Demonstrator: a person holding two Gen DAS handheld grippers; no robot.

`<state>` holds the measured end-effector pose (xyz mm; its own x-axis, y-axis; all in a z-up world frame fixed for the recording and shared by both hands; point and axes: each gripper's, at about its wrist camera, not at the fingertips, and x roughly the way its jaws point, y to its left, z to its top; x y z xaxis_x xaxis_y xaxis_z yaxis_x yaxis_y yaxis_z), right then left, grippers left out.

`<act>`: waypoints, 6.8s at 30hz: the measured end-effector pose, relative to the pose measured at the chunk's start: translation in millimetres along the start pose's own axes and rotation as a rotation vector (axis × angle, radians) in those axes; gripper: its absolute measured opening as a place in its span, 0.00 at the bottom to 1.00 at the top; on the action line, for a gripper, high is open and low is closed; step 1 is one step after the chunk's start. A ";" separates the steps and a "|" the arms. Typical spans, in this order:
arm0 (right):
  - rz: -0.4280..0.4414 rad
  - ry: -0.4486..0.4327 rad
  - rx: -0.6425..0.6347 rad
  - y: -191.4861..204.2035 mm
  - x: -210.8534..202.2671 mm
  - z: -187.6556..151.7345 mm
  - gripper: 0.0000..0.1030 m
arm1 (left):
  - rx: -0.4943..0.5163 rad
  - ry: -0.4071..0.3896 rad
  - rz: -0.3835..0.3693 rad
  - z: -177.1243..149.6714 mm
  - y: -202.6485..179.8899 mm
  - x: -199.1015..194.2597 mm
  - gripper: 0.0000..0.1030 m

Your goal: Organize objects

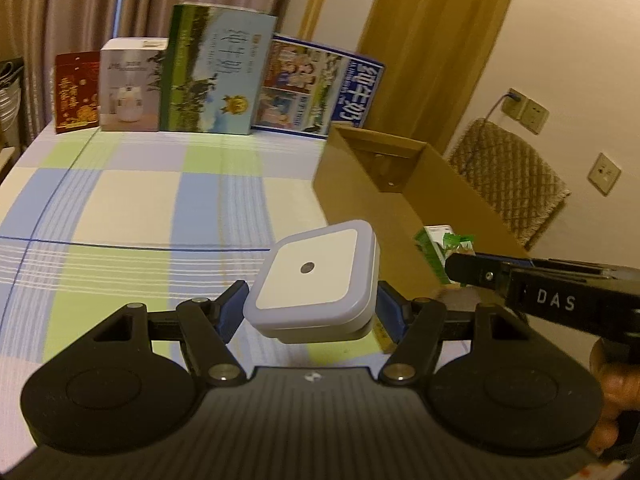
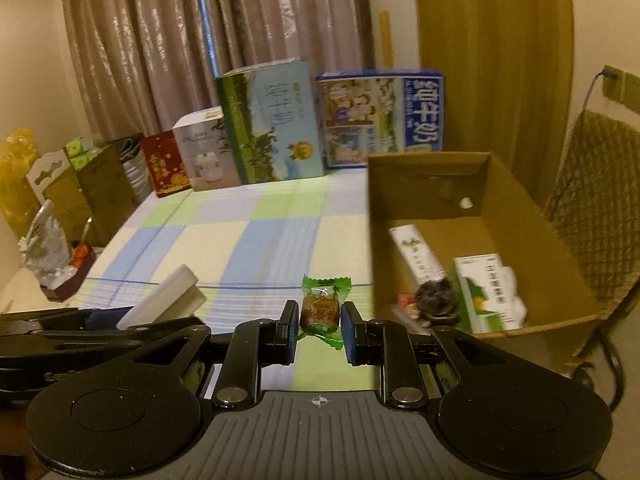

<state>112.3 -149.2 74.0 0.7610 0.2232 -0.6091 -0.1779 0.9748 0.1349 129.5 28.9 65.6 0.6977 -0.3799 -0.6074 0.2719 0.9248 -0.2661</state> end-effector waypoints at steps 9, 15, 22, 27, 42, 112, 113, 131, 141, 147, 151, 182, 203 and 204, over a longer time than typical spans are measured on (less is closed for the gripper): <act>-0.089 -0.007 0.030 -57.5 -37.8 -4.1 0.19 | 0.003 0.000 -0.042 2.5 -41.8 -9.8 0.62; -0.138 -0.013 0.049 -94.5 -59.1 -5.5 0.19 | 0.042 -0.003 -0.053 14.5 -77.0 -6.8 0.62; -0.139 -0.014 0.044 -118.6 -70.8 2.8 0.19 | 0.102 0.022 -0.059 22.4 -119.2 9.0 0.62; -0.128 -0.005 0.023 -127.9 -70.9 11.5 0.19 | 0.125 0.046 -0.039 27.5 -136.0 21.4 0.62; -0.051 0.063 0.030 -151.1 -33.5 50.0 0.19 | 0.189 0.137 -0.001 61.7 -163.1 75.9 0.62; -0.008 0.132 0.136 -200.6 59.4 112.6 0.59 | 0.184 0.139 0.080 108.9 -117.7 145.4 0.94; -0.014 0.135 0.128 -197.7 53.0 110.2 0.60 | 0.188 0.135 0.084 106.2 -118.9 139.0 0.95; -0.067 0.153 0.044 -151.7 -57.1 59.2 0.94 | 0.124 0.061 0.128 47.8 -119.1 17.5 0.99; -0.093 0.141 0.038 -133.6 -106.4 22.5 0.95 | 0.098 0.066 0.161 6.6 -123.9 -29.8 0.99; -0.103 0.110 0.020 -123.8 -136.9 4.9 0.96 | 0.080 0.055 0.166 -15.9 -132.8 -55.5 0.99; -0.129 0.093 0.003 -115.1 -152.7 -8.8 0.97 | 0.099 0.046 0.172 -25.9 -141.1 -70.3 0.99; -0.128 0.044 -0.012 -50.0 -209.0 -77.5 0.98 | 0.101 0.011 0.203 -89.9 -133.1 -144.2 0.99; -0.133 0.043 -0.005 -46.8 -212.6 -83.6 0.98 | 0.077 0.006 0.212 -94.7 -132.6 -149.8 0.99; -0.134 0.044 -0.008 -46.0 -212.3 -83.3 0.98 | 0.077 0.006 0.211 -95.0 -132.7 -149.7 0.99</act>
<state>-93.1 -241.9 132.0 0.7504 0.0905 -0.6548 -0.0816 0.9957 0.0441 -73.9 -38.9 120.7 0.7407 -0.1779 -0.6479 0.1706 0.9825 -0.0747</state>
